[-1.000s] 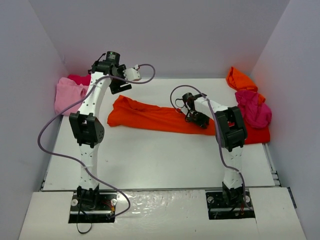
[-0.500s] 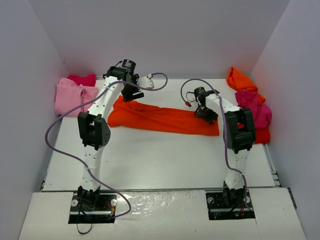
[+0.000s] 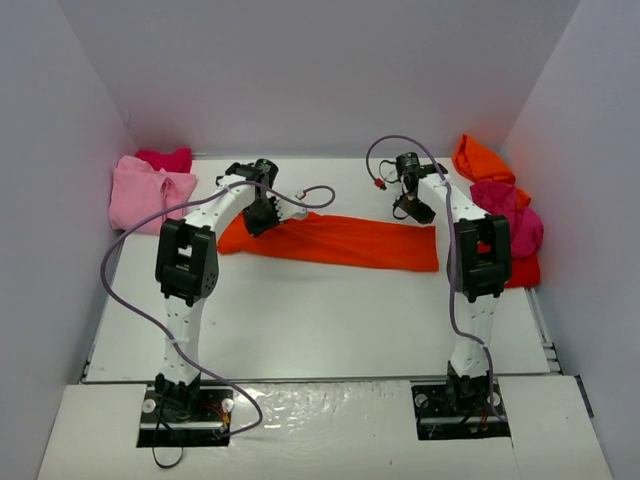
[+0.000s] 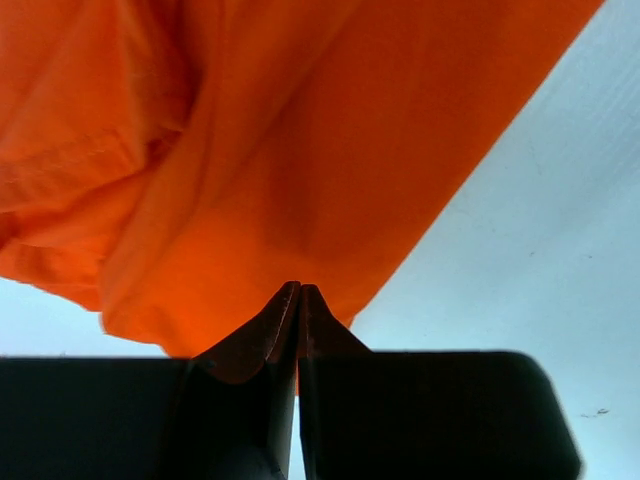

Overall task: Fold and stack the t-shirts
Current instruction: Rotate the tshirt 80 degrees

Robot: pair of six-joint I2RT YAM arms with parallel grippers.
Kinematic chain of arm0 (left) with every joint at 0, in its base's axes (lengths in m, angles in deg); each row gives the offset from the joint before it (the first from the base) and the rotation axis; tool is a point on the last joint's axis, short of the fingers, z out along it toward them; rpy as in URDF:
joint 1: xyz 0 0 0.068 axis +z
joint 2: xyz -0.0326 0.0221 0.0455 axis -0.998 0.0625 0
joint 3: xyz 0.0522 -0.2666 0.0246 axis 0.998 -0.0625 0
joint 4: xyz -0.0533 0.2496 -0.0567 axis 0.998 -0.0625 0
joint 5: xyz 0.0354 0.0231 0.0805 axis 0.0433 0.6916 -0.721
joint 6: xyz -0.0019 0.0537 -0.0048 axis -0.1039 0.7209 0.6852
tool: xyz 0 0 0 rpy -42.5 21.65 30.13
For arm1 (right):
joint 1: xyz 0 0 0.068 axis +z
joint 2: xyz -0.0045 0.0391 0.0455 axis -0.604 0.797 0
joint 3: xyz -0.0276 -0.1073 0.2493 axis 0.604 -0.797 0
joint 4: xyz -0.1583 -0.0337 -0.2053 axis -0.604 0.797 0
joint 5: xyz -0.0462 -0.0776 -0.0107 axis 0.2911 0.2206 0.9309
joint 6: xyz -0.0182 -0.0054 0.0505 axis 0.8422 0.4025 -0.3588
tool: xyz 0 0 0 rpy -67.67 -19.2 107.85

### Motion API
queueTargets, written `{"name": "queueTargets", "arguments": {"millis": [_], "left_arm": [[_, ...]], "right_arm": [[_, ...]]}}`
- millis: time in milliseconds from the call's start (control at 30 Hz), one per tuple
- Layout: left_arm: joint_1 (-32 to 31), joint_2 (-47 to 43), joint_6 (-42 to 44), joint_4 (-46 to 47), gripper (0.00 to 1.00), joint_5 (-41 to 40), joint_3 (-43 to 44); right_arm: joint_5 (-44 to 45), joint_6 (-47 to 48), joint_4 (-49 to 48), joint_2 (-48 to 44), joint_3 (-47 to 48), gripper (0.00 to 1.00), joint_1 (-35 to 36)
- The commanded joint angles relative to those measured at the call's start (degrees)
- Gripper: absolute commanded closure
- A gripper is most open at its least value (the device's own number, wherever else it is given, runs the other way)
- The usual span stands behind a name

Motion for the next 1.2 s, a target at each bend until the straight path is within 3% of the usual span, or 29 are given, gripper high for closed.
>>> {"name": "queueTargets", "arguments": {"millis": [0, 533, 733, 1167], "left_arm": [[1.33, -9.05, -1.33, 3.12, 1.00, -0.05, -2.04], [1.38, -9.94, 2.89, -8.95, 1.00, 1.43, -8.01], [1.47, -8.13, 3.39, -8.67, 1.00, 0.46, -11.00], [3.26, 5.18, -0.26, -7.80, 1.00, 1.06, -3.13]], "right_arm": [[1.40, 1.78, 0.76, 2.18, 4.17, 1.00, 0.13], [-0.22, 1.28, 0.74, 11.43, 9.37, 1.00, -0.17], [0.70, 1.88, 0.83, 11.93, 8.53, 1.00, -0.17], [-3.52, 4.06, 5.76, 9.69, 3.68, 1.00, -0.21]]}}
